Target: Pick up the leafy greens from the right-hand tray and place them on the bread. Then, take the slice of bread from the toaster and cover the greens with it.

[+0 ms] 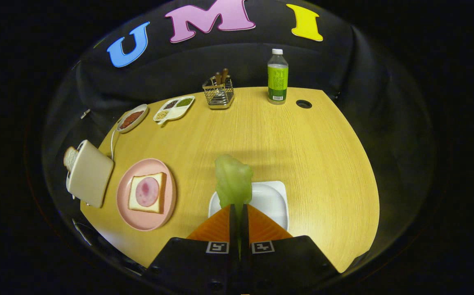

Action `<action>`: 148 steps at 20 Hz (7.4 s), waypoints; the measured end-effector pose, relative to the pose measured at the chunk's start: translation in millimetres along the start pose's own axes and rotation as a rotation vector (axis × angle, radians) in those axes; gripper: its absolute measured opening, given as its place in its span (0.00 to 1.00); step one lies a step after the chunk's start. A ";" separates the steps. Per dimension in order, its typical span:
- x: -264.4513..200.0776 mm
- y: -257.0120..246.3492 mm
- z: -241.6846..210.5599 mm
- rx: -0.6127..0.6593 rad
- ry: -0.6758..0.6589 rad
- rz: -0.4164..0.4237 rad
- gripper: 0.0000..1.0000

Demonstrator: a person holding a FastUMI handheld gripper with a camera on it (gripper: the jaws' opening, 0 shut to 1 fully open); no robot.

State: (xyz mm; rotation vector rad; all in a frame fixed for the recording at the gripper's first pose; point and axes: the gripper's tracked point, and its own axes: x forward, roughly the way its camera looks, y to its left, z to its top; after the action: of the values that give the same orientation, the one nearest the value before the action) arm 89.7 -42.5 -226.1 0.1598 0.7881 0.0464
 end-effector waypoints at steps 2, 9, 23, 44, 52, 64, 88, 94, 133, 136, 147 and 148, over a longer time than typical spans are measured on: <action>-9.4 16.3 10.3 -0.015 -0.022 0.017 0.05; -32.7 92.3 30.7 -0.062 -0.065 0.095 0.05; 10.1 213.9 -5.3 -0.181 0.001 0.182 0.05; 65.9 209.9 -24.3 -0.222 0.036 0.081 0.84; 15.2 223.3 21.9 -0.220 -0.120 0.125 0.99; -42.3 337.6 62.0 -0.368 -0.273 0.326 0.99; -20.2 552.6 6.6 -0.384 -0.210 0.587 0.98; 19.3 566.7 3.5 -0.280 -0.200 0.533 0.98; -30.4 512.0 88.2 -0.085 -0.216 0.561 0.10; -39.0 488.0 104.5 -0.049 -0.239 0.549 0.10; -14.8 357.8 103.8 0.074 -0.213 0.408 0.10; -10.6 346.6 99.8 0.089 -0.195 0.401 0.10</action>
State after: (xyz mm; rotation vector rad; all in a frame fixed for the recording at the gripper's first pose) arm 159.2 285.9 -93.9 0.3990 0.5547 0.3700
